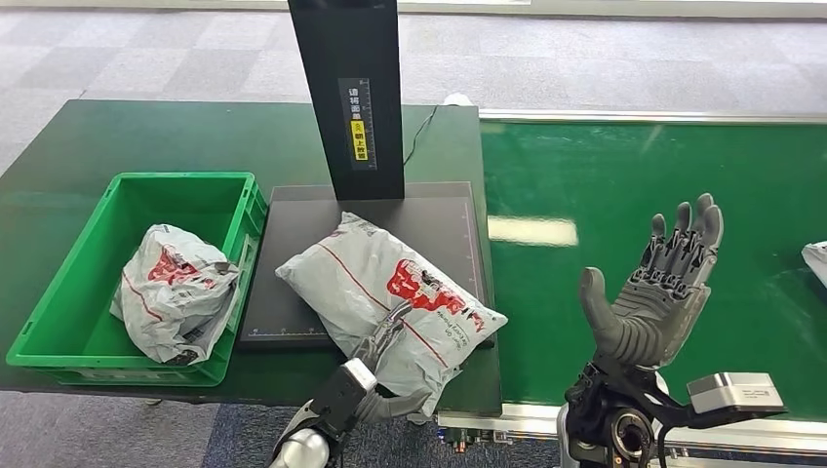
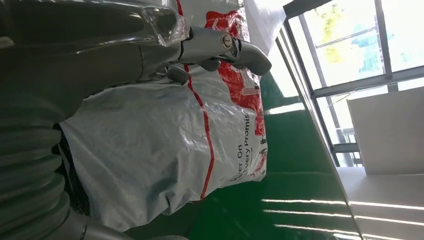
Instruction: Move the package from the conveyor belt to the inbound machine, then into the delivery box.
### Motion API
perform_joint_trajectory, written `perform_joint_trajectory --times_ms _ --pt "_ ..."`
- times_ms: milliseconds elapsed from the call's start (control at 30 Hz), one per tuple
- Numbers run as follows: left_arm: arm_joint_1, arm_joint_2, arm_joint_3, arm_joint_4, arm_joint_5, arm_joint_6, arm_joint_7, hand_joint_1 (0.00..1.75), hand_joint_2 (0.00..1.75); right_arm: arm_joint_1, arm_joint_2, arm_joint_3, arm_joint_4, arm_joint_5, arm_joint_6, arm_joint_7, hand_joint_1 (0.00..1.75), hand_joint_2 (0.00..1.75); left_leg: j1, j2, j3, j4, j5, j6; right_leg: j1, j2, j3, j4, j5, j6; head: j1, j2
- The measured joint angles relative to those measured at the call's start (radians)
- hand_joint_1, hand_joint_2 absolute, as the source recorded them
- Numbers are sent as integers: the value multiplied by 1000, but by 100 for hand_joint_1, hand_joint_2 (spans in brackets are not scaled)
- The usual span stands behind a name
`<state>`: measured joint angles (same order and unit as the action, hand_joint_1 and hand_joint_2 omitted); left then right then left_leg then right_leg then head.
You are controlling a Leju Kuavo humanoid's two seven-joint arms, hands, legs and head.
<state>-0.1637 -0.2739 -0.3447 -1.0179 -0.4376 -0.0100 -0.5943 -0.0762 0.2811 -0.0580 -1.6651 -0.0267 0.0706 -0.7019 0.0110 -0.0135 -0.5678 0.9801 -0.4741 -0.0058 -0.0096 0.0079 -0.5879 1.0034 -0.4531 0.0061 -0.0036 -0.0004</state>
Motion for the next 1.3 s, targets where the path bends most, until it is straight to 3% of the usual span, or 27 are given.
perform_joint_trajectory --times_ms 300,567,900,1300 --pt "-145 -27 -111 257 29 -14 -53 0 175 -15 0 14 24 0 -27 0 0 175 -1 -1 2 0 0 0 -1 -1 3 0 0 0 0 0" --pt "-253 -40 -286 395 133 6 8 0 175 -19 -1 27 32 16 -51 0 0 175 -1 -2 3 0 0 0 -1 -1 4 0 0 0 0 0" --pt "-326 -50 -481 530 32 302 86 0 175 -34 -9 64 39 35 -75 0 0 175 -1 0 9 0 0 1 -1 0 10 0 0 0 0 0" --pt "-409 -58 -461 606 -52 495 143 0 175 -40 -29 110 45 43 -99 0 0 175 0 2 10 -1 4 1 0 2 12 0 6 -3 0 0"
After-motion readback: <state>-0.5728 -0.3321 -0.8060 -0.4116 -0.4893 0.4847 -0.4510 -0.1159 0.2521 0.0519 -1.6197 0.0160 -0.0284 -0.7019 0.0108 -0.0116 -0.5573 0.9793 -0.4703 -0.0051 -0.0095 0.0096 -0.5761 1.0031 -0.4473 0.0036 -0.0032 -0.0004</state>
